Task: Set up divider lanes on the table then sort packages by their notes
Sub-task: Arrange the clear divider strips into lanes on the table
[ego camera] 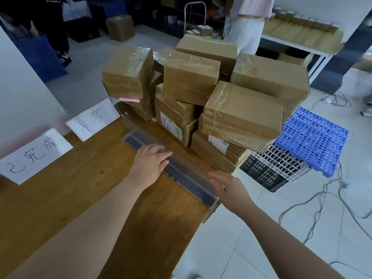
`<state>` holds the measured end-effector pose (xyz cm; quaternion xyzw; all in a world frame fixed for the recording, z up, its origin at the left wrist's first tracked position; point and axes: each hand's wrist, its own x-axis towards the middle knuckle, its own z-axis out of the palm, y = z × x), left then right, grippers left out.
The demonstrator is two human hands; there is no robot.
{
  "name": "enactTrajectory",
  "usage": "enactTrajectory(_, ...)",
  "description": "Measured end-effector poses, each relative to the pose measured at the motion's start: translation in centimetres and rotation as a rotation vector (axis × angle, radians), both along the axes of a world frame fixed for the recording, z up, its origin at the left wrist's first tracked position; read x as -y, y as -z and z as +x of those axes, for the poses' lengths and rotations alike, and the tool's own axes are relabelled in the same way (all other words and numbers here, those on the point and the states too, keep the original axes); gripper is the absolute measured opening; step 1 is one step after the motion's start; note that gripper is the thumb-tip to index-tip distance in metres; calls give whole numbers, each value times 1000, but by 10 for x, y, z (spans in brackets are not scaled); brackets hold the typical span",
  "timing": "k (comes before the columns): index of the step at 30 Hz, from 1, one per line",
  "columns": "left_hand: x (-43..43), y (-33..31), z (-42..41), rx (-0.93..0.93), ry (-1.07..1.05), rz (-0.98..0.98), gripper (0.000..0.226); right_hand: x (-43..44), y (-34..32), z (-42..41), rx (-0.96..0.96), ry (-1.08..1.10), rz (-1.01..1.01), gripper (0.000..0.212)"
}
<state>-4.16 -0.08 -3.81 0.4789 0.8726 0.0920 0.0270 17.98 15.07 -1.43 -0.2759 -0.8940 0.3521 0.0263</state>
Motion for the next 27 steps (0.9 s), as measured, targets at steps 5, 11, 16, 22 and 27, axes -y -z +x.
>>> enactTrajectory(5,-12,-9,-16,63,-50,62,27,2,0,2,16,71,-72,31)
enactTrajectory(11,-17,-10,-27,188,-5,11,25,-7,9,8,-15,179,-146,34)
enactTrajectory(16,0,-8,-24,223,26,7,26,-8,9,8,-29,220,-165,33)
enactTrajectory(22,41,-4,-14,231,-39,-71,27,-8,6,8,-27,200,-164,35)
enactTrajectory(27,71,-7,-13,250,-143,-116,24,-1,4,1,-5,190,-66,30)
